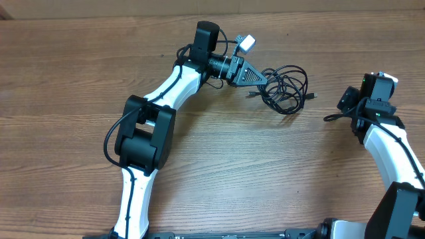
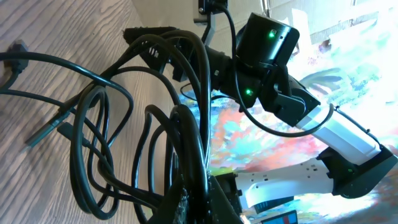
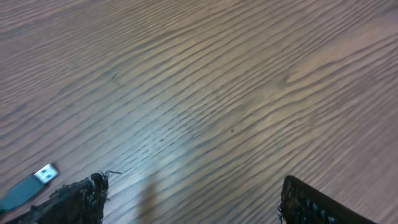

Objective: Untangle cables

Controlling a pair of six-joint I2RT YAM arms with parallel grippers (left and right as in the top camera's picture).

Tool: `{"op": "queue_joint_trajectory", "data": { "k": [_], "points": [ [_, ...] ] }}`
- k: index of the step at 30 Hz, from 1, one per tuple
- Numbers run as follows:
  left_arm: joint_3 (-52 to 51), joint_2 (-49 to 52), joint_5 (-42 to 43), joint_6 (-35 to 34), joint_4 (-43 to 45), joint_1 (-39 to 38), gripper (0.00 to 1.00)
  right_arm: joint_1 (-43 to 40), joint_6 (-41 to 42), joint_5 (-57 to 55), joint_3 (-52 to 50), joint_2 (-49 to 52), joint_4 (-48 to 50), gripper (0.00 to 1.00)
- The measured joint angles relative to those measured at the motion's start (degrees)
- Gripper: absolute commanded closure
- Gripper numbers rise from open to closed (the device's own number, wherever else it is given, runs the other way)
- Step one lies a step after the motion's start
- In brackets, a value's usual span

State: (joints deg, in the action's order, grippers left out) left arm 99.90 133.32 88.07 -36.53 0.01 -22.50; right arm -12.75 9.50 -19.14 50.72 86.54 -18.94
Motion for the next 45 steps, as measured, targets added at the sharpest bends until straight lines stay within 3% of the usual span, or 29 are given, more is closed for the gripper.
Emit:
{"op": "queue_joint_trajectory", "data": {
  "k": [26, 39, 45],
  "points": [
    [0.00, 0.00, -2.36, 2.62, 0.00, 0.00, 0.96, -0.02, 1.01, 28.20, 0.00, 0.00, -6.16, 0.03],
    [0.00, 0.00, -2.38, 2.62, 0.00, 0.00, 0.96, -0.02, 1.03, 42.14, 0.00, 0.00, -6.16, 0.03],
    [0.00, 0.00, -2.38, 2.62, 0.00, 0.00, 0.96, 0.00, 1.03, 45.48, 0.00, 0.00, -6.19, 0.08]
  ]
}}
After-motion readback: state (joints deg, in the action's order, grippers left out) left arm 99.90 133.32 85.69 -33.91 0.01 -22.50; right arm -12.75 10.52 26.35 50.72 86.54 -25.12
